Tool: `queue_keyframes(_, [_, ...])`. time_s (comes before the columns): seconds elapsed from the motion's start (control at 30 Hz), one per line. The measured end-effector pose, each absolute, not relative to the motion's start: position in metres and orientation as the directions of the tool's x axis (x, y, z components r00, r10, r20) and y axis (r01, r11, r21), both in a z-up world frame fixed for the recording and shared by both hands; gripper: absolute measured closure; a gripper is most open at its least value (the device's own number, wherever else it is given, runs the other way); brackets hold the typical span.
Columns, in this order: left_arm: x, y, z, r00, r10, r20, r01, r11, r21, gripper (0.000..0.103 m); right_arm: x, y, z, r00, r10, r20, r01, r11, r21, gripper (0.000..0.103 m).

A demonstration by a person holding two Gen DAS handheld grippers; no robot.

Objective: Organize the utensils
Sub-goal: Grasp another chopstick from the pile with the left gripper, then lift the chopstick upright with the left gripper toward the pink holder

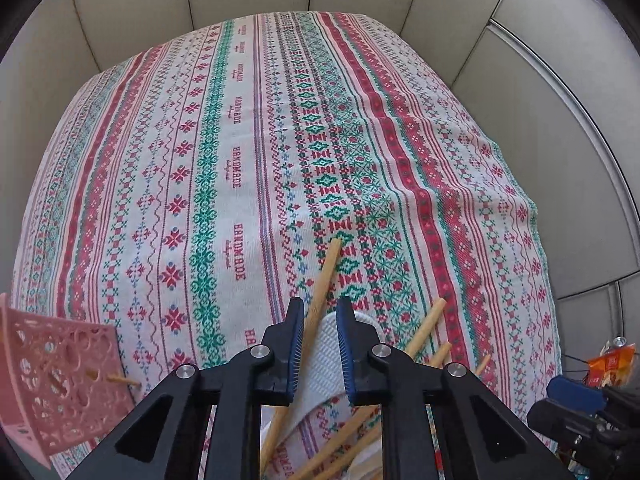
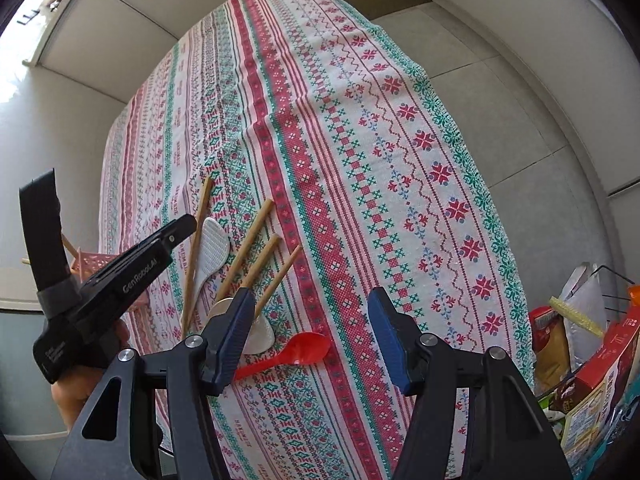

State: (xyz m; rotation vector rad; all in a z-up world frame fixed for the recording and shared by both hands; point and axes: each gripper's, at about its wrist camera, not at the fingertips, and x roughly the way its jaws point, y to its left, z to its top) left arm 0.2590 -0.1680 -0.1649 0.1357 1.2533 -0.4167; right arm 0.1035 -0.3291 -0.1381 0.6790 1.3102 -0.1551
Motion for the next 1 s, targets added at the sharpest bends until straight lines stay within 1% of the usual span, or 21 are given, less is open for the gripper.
queue_keyframes(0.17, [0.273, -0.177, -0.178, 0.238, -0.216, -0.947, 0.365, 0.923, -0.119, 0.087, 0.111, -0.329, -0.146, 0.261, 0.295, -0.919, 0.474, 0.790, 0.388, 0.041])
queue_keyframes(0.23, [0.276, -0.178, -0.181, 0.238, -0.215, -0.947, 0.360, 0.925, -0.120, 0.091, 0.112, -0.330, -0.149, 0.256, 0.303, -0.918, 0.479, 0.785, 0.393, 0.041])
queue_keyframes(0.37, [0.274, -0.179, -0.180, 0.265, -0.207, -0.942, 0.371, 0.924, -0.098, 0.096, 0.112, -0.332, -0.153, 0.254, 0.312, -0.915, 0.494, 0.772, 0.400, 0.041])
queue_keyframes(0.47, [0.268, -0.175, -0.170, 0.291, -0.213, -0.933, 0.378, 0.921, -0.093, 0.096, 0.112, -0.333, -0.156, 0.257, 0.321, -0.912, 0.507, 0.758, 0.410, 0.041])
queue_keyframes(0.63, [0.246, -0.163, -0.139, 0.338, -0.224, -0.914, 0.402, 0.912, -0.075, 0.096, 0.117, -0.334, -0.164, 0.272, 0.369, -0.889, 0.527, 0.716, 0.459, 0.042])
queue_keyframes(0.67, [0.241, -0.159, -0.132, 0.350, -0.225, -0.909, 0.402, 0.913, -0.072, 0.096, 0.119, -0.333, -0.166, 0.275, 0.381, -0.883, 0.531, 0.705, 0.470, 0.043])
queue_keyframes(0.8, [0.221, -0.143, -0.106, 0.396, -0.250, -0.884, 0.386, 0.918, -0.087, 0.096, 0.122, -0.333, -0.181, 0.280, 0.449, -0.849, 0.562, 0.640, 0.524, 0.059])
queue_keyframes(0.9, [0.207, -0.130, -0.093, 0.409, -0.281, -0.868, 0.368, 0.922, -0.125, 0.096, 0.126, -0.330, -0.190, 0.289, 0.492, -0.821, 0.574, 0.597, 0.560, 0.067])
queue_keyframes(1.0, [0.195, -0.115, -0.079, 0.434, -0.303, -0.849, 0.352, 0.924, -0.150, 0.096, 0.131, -0.328, -0.197, 0.301, 0.511, -0.805, 0.576, 0.575, 0.581, 0.071])
